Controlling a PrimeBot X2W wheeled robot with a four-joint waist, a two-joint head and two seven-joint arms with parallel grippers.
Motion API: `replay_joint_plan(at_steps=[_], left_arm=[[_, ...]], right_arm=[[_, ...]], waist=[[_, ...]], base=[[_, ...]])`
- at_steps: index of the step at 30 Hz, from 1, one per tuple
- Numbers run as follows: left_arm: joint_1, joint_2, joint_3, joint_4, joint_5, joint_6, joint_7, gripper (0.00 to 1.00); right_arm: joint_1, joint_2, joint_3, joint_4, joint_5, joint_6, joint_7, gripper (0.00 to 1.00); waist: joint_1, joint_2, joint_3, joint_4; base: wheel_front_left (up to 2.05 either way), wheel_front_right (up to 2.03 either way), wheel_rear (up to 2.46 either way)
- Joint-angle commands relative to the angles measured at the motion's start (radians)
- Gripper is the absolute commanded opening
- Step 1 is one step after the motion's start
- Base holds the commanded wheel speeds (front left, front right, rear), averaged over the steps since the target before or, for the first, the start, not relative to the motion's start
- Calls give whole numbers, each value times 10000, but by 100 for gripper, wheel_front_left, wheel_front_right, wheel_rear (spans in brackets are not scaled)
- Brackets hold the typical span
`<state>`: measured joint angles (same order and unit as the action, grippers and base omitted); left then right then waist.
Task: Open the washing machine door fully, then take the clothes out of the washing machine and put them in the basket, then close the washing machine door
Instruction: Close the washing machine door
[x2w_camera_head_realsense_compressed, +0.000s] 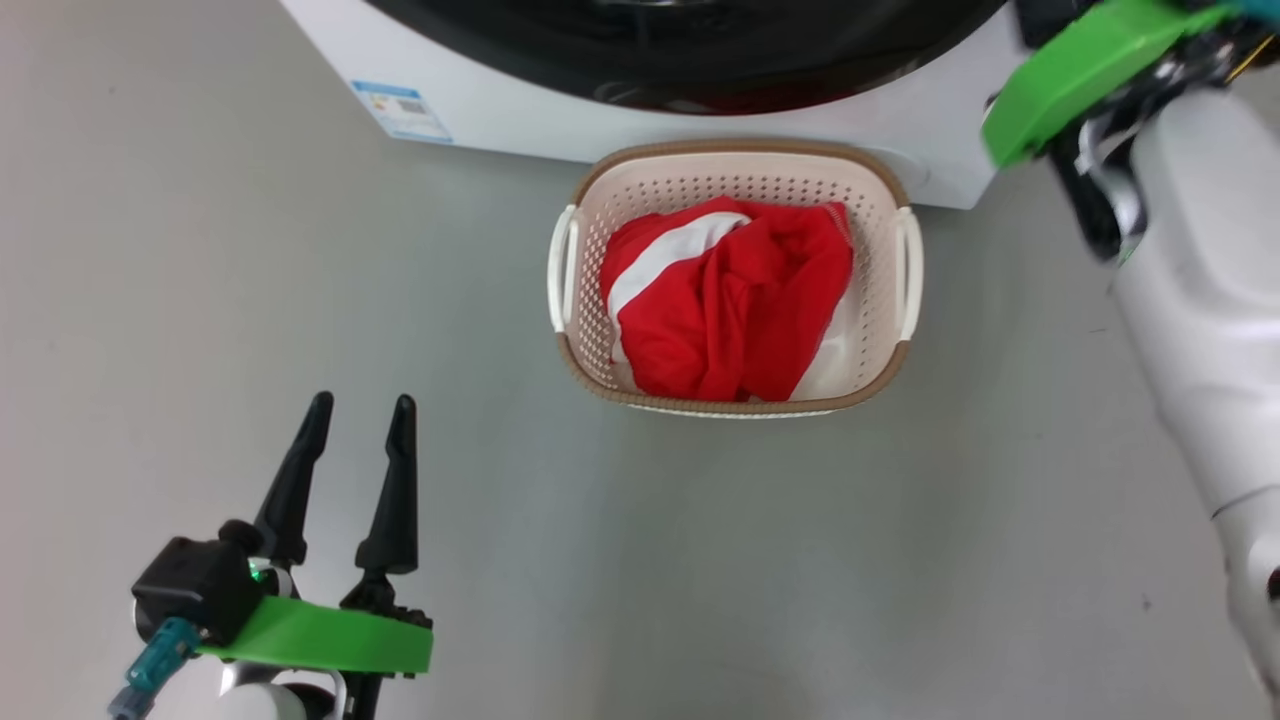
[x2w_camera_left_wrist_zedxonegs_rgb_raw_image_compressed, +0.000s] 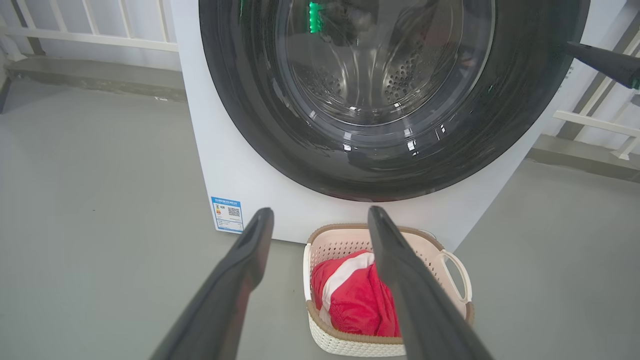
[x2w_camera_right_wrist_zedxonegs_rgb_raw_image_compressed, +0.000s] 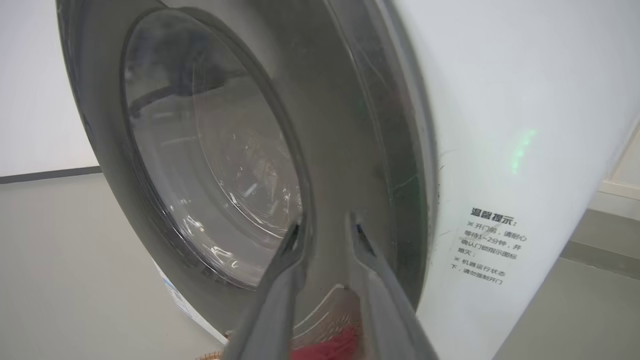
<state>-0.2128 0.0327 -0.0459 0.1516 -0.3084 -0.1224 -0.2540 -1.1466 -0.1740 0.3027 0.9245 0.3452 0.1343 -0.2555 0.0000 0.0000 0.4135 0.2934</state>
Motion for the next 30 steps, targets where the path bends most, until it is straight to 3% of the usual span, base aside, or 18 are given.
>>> replay_joint_plan(at_steps=[1,7,20,30], left_arm=[[-264,176,403,-118,45,15,-78,100],[-287,198,468,100,24,-26,-78,100],[236,275,793,-83,184,-57,-78,100],[962,254,1157,-200,496,-48,-78,100]], right_arm=[[370,324,49,-475,70,-36,-61,100],[1690,222,280,-1642,-54,-36,-62,100],[4866,429,-1182,-3758,-716,-36,-62,100],[7020,672,-1848,-4584,-974,-36,-62,100]], waist=[[0,0,-251,-254],[0,0,-756,-743],[0,0,-1995,-1506],[0,0,-3098,-2083]], base=[[0,0,0],[0,0,0],[0,0,0],[0,0,0]])
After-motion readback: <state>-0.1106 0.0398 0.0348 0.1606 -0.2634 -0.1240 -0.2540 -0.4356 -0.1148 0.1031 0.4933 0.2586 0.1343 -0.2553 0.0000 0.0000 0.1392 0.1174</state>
